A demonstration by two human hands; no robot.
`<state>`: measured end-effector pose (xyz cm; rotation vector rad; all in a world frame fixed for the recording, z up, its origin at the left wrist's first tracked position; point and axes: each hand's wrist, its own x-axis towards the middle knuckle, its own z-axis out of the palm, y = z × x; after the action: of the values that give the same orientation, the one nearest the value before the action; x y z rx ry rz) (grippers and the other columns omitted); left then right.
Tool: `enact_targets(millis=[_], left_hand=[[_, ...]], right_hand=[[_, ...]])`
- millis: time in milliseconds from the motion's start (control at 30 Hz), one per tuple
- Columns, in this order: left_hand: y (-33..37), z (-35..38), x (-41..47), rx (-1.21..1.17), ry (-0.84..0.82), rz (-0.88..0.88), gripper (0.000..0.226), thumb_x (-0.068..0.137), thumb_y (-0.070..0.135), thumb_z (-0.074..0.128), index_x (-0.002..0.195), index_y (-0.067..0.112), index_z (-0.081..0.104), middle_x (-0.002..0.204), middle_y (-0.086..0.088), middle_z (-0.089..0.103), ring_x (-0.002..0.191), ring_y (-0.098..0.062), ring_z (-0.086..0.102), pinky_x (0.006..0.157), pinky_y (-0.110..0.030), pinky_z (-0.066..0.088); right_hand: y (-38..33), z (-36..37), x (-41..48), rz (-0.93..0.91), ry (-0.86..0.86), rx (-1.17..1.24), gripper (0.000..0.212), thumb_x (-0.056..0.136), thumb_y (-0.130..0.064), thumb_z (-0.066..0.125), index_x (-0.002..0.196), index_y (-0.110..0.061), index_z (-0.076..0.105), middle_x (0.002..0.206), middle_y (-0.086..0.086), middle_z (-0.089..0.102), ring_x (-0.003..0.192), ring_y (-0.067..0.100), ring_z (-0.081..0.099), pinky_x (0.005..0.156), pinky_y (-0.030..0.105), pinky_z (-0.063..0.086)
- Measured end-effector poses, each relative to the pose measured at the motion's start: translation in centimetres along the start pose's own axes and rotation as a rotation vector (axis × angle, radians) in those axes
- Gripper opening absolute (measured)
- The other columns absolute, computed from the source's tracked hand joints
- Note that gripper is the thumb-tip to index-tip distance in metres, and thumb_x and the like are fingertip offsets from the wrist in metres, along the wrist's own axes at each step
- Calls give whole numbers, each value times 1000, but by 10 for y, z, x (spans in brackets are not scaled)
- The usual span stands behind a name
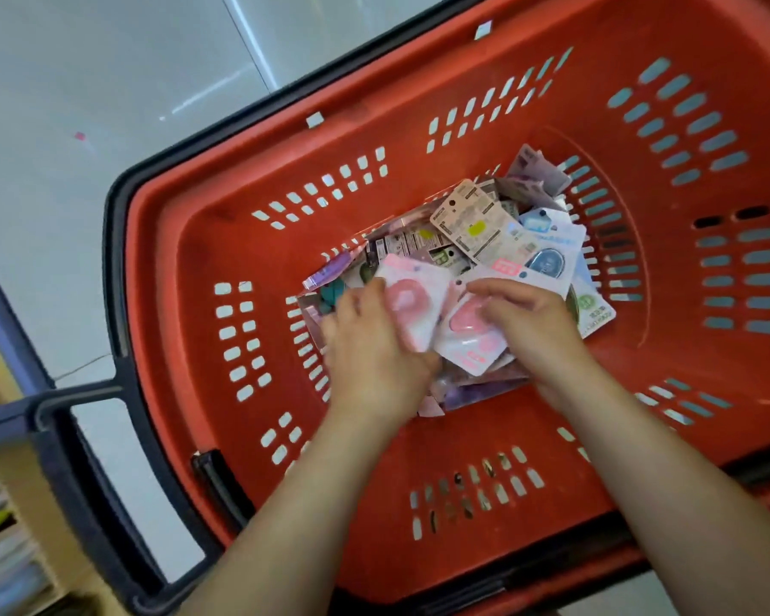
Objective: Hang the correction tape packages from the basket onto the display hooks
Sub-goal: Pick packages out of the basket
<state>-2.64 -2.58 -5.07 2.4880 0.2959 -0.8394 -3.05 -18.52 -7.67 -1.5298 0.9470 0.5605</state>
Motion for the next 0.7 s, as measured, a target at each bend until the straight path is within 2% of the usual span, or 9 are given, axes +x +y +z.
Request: enact_targets(millis=[67,100,167,233,300,367,467,600,700], left_hand=[[21,22,-10,-242,-85,7,103,61,38,89,146,13,36,143,-7,41,133,-26,35,107,-30,25],[30,33,-14,-342,-143,24,105,56,42,89,144,12,40,141,-7,44,132,-25,38,109,-31,28],[36,49,-16,-510,-210,69,95,48,44,80,134,17,52,132,-3,53,125,-23,48,109,-39,38],[30,56,-6,-704,-233,-53,74,48,39,74,119,27,58,123,-2,59,115,-25,59,99,-45,49],[13,64,10,-801,-111,-299,58,60,32,71,115,34,52,123,-3,57,111,-31,60,94,-48,52],[-3,71,25,-545,7,-457,62,77,32,72,132,34,43,134,-9,50,120,-36,54,99,-46,48],[-15,82,37,-364,-85,-467,79,87,36,69,151,35,22,143,-15,40,121,-38,51,94,-41,46],[-26,83,44,-346,-60,-397,54,83,23,72,126,28,40,107,-5,61,87,-30,60,74,-36,51],[-35,72,40,-308,-41,-398,44,79,11,72,103,27,38,82,4,58,80,-30,61,71,-37,53]], right_hand=[[-3,3,-4,101,-6,123,14,94,-23,60,91,-17,73,69,1,70,51,17,65,44,28,53],[-2,3,-5,93,3,150,18,92,-31,65,90,-15,72,69,1,71,55,18,67,48,29,55],[2,3,-5,-10,52,150,13,83,-23,77,92,-15,72,82,2,75,74,19,72,65,32,60],[4,-1,-2,-46,128,68,21,78,-12,81,96,-17,71,92,4,75,86,22,72,79,40,60],[4,-8,2,-84,201,-107,25,75,-18,83,96,-22,69,95,1,73,92,23,71,86,45,58],[0,-17,5,-141,231,-212,28,75,-22,84,96,-26,66,98,-1,71,96,21,69,89,44,56],[-3,-25,2,-183,155,-309,48,75,-22,83,113,-31,56,111,-4,66,102,16,62,88,32,49],[2,-34,-2,-208,90,-374,68,74,-21,82,126,-38,42,116,-6,60,99,20,60,81,32,48],[-2,-35,-6,-239,57,-389,82,75,-18,82,136,-43,34,122,-10,54,98,19,58,75,27,43]])
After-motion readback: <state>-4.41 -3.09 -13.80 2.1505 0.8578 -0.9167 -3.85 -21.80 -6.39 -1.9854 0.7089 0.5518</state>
